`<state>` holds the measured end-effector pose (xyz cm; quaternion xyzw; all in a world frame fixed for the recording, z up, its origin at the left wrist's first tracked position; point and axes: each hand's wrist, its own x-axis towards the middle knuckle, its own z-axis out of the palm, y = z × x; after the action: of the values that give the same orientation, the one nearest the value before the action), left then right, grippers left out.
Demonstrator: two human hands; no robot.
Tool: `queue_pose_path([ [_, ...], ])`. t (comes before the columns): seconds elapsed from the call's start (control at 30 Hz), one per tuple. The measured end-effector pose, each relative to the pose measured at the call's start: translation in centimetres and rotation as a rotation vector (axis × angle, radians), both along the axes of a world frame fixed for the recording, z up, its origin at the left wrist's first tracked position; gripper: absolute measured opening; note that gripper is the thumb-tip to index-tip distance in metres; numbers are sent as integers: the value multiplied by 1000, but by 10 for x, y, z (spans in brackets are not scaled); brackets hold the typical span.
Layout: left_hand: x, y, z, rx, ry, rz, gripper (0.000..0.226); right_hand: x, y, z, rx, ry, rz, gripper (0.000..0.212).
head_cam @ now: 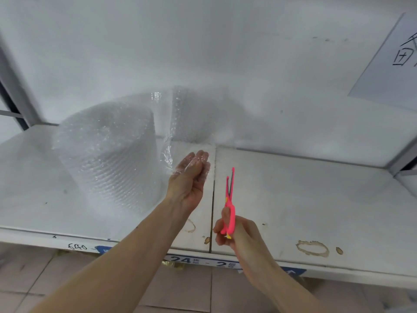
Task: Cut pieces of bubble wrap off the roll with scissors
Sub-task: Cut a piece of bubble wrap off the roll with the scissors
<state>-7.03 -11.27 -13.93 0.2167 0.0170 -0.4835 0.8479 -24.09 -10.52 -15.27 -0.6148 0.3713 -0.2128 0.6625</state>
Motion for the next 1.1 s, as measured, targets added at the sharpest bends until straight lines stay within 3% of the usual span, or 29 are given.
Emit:
queue_pose_path([
  [0.27,0,1,3,6,-16,1,34,-2,4,-12,43,52,18,67],
  [0.53,-5,4,0,55,-100,-25,40,5,-9,0,40,-7,-10,56],
  [0.93,-11,10,2,57,-190,-73,68,6,-12,-2,33,-32,-16,51],
  [1.1,-9,10,0,114,-155,-50,63,5,-12,-2,27,-47,-11,50],
])
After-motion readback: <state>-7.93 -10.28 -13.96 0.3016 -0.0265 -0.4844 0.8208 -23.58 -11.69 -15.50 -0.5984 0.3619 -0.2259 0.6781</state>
